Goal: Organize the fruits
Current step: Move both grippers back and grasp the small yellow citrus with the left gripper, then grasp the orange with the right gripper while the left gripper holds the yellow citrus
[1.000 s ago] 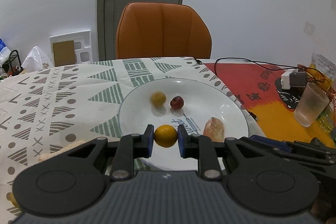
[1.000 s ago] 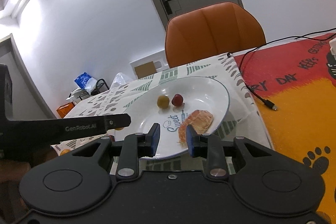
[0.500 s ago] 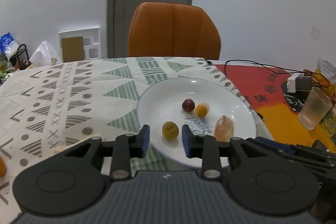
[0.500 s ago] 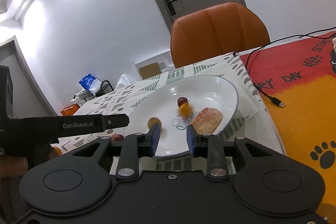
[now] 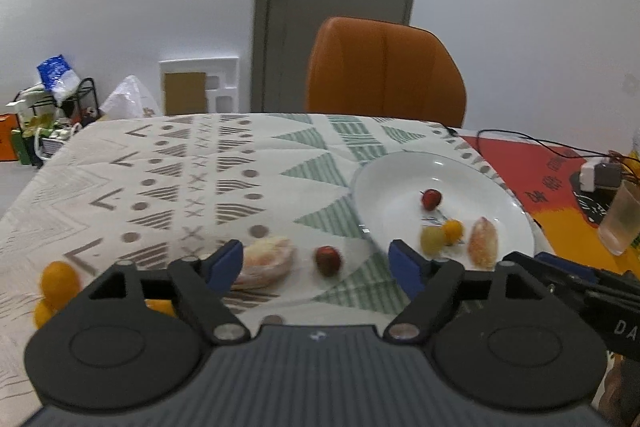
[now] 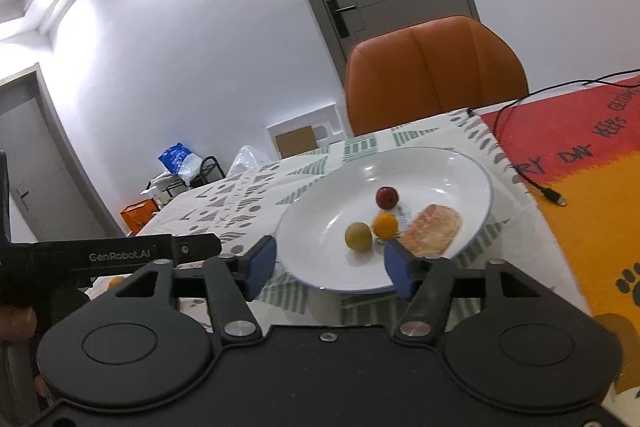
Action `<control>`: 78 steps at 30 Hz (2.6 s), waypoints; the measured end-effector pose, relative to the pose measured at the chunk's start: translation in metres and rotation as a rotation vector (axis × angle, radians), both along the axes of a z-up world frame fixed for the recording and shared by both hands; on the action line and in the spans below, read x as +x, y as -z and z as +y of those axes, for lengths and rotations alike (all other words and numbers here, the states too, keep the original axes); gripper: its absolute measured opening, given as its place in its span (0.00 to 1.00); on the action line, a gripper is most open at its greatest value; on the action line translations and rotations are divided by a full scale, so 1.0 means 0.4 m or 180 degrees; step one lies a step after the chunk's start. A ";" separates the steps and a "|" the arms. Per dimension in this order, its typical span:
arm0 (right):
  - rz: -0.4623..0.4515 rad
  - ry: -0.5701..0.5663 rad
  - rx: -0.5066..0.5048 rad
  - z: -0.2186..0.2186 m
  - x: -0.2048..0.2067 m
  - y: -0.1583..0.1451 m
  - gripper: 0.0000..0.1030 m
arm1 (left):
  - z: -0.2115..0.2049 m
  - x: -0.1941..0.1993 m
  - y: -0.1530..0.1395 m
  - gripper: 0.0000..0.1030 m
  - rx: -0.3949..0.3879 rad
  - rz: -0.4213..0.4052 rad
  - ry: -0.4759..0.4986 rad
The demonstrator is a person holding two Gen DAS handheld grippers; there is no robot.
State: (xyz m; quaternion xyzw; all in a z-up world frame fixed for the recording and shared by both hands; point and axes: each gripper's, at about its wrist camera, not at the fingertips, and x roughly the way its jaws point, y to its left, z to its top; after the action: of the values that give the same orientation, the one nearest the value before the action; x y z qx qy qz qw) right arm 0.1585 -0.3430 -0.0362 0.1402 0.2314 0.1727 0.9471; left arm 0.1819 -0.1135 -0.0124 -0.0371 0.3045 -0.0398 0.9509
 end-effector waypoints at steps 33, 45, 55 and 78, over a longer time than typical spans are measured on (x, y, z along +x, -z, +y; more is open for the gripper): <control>-0.0065 -0.0525 -0.0403 0.256 -0.015 -0.011 0.96 | 0.325 -0.117 0.030 0.86 -0.0271 -0.0118 -0.0747; 0.0013 -0.0649 -0.0540 0.315 0.020 0.012 0.86 | 0.395 -0.123 0.069 0.82 -0.0346 -0.0073 -0.0908; 0.0142 -0.0696 -0.0559 0.333 0.057 0.034 0.77 | 0.433 -0.098 0.100 0.65 -0.0396 0.0040 -0.1054; 0.0287 -0.1278 -0.0698 0.493 0.103 0.042 0.57 | 0.505 -0.114 0.139 0.20 -0.0763 0.0107 -0.1137</control>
State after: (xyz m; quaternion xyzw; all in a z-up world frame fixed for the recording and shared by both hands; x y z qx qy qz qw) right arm 0.1996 -0.1457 -0.0531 -0.0048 0.3142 0.3251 0.8920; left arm 0.1361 0.0883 -0.0679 -0.2039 0.3020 0.0941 0.9265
